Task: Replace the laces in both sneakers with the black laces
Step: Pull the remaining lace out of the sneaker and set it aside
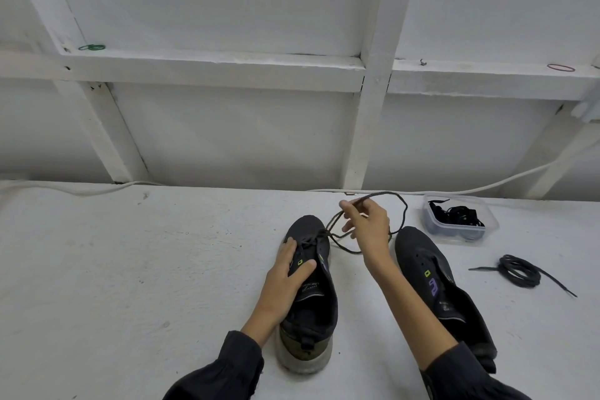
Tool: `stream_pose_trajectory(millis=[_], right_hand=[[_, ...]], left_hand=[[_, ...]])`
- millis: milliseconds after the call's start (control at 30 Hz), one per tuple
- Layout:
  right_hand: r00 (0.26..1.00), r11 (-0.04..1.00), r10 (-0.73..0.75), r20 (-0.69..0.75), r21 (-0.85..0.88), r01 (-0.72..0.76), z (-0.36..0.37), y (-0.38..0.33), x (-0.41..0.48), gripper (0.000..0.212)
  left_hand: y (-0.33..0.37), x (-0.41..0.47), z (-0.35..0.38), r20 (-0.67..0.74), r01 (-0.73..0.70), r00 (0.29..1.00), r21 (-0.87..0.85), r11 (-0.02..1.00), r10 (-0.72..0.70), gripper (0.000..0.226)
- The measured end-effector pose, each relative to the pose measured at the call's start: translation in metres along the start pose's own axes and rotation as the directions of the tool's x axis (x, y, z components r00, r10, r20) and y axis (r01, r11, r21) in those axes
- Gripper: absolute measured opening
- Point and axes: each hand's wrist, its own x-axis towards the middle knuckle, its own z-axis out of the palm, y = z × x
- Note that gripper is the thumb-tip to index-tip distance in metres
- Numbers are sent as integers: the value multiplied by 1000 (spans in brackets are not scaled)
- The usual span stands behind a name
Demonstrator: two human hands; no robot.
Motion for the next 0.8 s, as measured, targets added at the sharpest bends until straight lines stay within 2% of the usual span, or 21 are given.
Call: stream_pose_trajectory(millis=[100,200,267,400,500,567,667,733,800], right_hand=[[982,989,70,175,-139,-46,4,12,-9,21],[951,972,67,302,-233,6,8,22,-15,14],[962,976,52,268,-219,9,9,20,-13,15],[995,996,57,82,57,-61,6,4,-3,14],[999,998,49,-2,43,-49,-3,0,-1,23],[990,992,124,70,-40,-122,-6,6,-5,36],[922,957,257,289,-206,-202,-6,26,-23,43],[918,960,226,327,-235,-152,-4,38,-36,34],[939,970,174,297,-214,-112,-1,45,-46,30]], left_hand=[[0,0,0,-10,-6,1000,6,1000,6,69],[1,0,1,-12,-8,1000,18,1000,9,68],[-1,0,1,-10,-7,1000,16,1000,7,69],[-3,1,0,-3,3,1000,-2,1000,-3,69],[-3,2,0,-3,7,1000,-12,1000,-7,66],[-3,3,-1,-32,-3,999,-12,1000,3,57],[-3,9,-8,-110,-55,992,50,997,60,35],[-5,14,-14,-141,-107,982,122,987,124,22],[-8,19,-19,-154,-155,971,194,969,186,20]])
